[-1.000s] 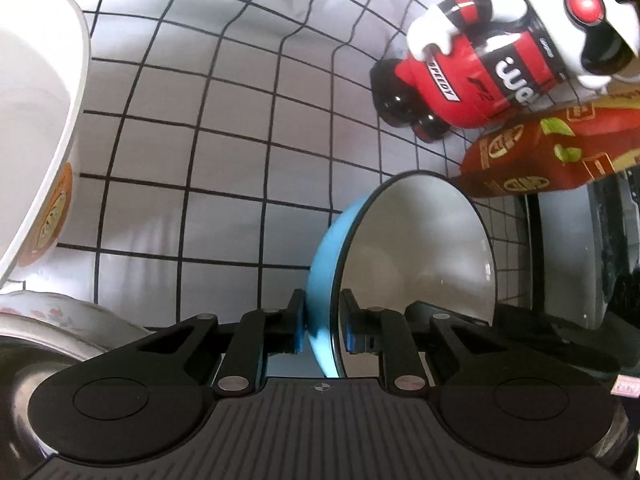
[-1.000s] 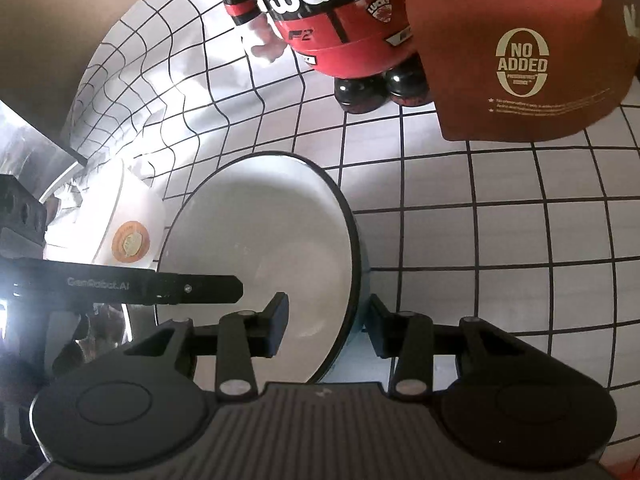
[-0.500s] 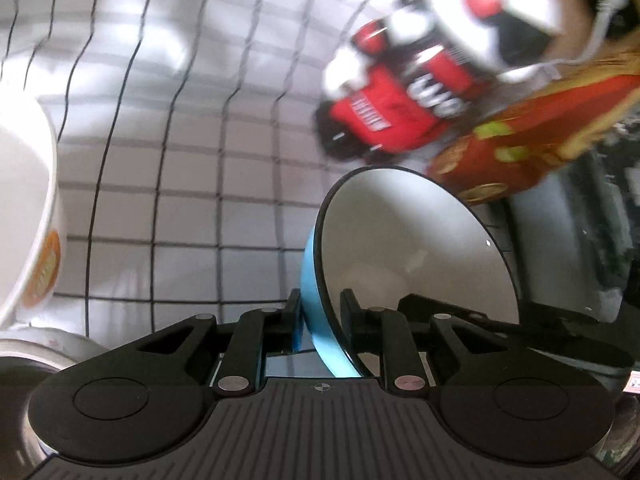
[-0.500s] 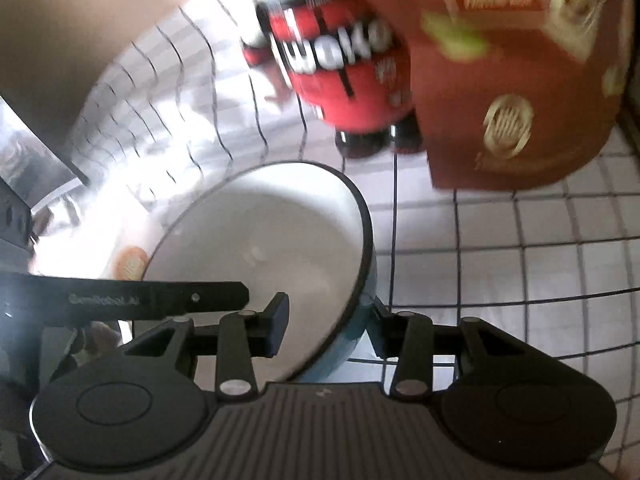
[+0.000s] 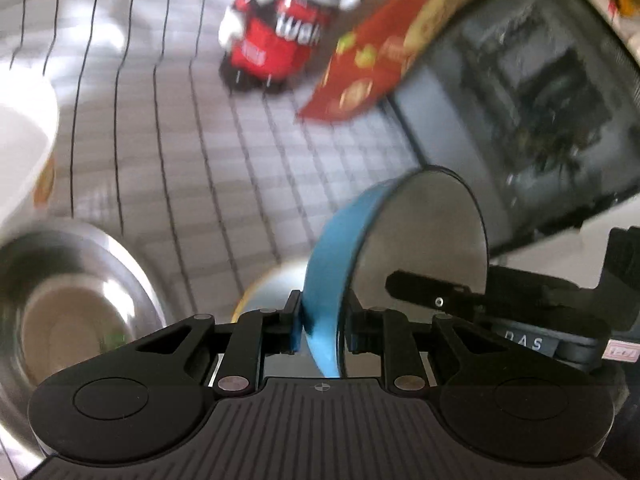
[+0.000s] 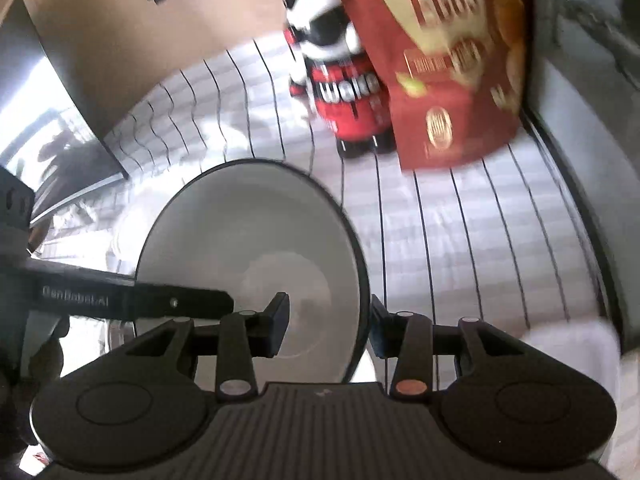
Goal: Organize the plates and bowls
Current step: 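Lift and carry the blue bowl toward the steel bowl stack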
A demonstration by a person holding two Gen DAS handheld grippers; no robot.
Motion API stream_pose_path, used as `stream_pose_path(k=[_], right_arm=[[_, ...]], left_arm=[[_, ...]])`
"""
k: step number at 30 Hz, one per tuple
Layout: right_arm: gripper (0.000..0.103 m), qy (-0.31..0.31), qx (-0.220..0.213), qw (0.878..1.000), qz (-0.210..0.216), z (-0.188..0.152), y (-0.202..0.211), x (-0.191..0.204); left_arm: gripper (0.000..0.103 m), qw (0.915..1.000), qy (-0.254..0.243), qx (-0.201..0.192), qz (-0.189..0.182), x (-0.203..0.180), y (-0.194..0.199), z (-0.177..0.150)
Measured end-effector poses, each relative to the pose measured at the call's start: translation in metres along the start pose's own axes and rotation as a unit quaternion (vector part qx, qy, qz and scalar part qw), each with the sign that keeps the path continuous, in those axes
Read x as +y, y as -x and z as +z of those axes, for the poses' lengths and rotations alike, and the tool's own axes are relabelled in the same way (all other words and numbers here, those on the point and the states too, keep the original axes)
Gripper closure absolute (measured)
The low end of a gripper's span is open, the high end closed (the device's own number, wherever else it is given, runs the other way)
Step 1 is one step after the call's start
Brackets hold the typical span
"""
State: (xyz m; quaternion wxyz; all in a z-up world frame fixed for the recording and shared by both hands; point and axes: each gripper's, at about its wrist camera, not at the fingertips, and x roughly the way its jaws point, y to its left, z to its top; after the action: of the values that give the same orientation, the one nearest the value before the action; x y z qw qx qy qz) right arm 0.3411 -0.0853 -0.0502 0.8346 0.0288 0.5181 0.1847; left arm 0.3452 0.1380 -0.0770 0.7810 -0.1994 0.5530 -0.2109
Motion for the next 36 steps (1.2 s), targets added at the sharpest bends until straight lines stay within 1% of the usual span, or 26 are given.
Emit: stream_pose_path(k=[3,6,9,11,12,13,18,26,27,28,29,31,33,36], right_arm=[[0.062,-0.013,0.019,1.000,-0.016,-0.021,-0.011,0.000],[0.062,-0.022,0.027,0.999,-0.017,-0.033,-0.018,0.001],[0.062,-0.021,0.025,0.999,-0.025,-0.036,-0.024,0.004],[0.062,-0.020,0.019,0.999,-0.023,-0.035,-0.023,0.004],[0.062,-0.017,0.016,0.999,-0.022,-0.034,-0.023,0.004],[0.062,-0.014,0.015,1.000,-0.021,-0.033,-0.024,0.004],[0.062,0.012,0.012,0.999,-0.027,-0.033,-0.027,0.009],[0.062,0.016,0.017,1.000,-0.019,-0.030,-0.028,0.009],[0.062,0.015,0.016,1.000,-0.020,-0.030,-0.027,0.009],[0.062,0.014,0.014,1.000,-0.022,-0.030,-0.025,0.009],[0.062,0.013,0.013,1.000,-0.023,-0.030,-0.024,0.008],[0.062,0.010,0.009,0.999,-0.030,-0.030,-0.022,0.007],[0.062,0.001,0.012,1.000,-0.022,-0.030,-0.021,0.004],[0.062,-0.002,0.012,1.000,-0.024,-0.031,-0.021,0.004]], left_arm=[[0.079,0.9991,0.013,0.037,0.013,0.010,-0.013,-0.015],[0.079,0.9982,0.017,0.051,0.028,0.013,-0.019,-0.024],[0.079,0.9973,0.024,0.060,0.034,0.016,-0.022,-0.028],[0.078,0.9963,0.029,0.065,0.050,0.019,-0.025,-0.031],[0.076,0.9958,0.030,0.066,0.057,0.021,-0.025,-0.032],[0.075,0.9960,0.034,0.062,0.055,0.022,-0.023,-0.032],[0.074,0.9963,0.025,0.054,0.062,0.022,-0.018,-0.031],[0.069,0.9957,0.026,0.071,0.054,0.020,-0.016,-0.029],[0.069,0.9955,0.027,0.073,0.053,0.020,-0.017,-0.028],[0.072,0.9954,0.025,0.072,0.057,0.021,-0.018,-0.027],[0.077,0.9952,0.020,0.070,0.066,0.020,-0.019,-0.026],[0.080,0.9950,0.008,0.063,0.077,0.016,-0.018,-0.025],[0.080,0.9944,-0.009,0.057,0.089,0.009,-0.012,-0.023],[0.080,0.9946,-0.027,0.048,0.088,0.003,-0.001,-0.021]])
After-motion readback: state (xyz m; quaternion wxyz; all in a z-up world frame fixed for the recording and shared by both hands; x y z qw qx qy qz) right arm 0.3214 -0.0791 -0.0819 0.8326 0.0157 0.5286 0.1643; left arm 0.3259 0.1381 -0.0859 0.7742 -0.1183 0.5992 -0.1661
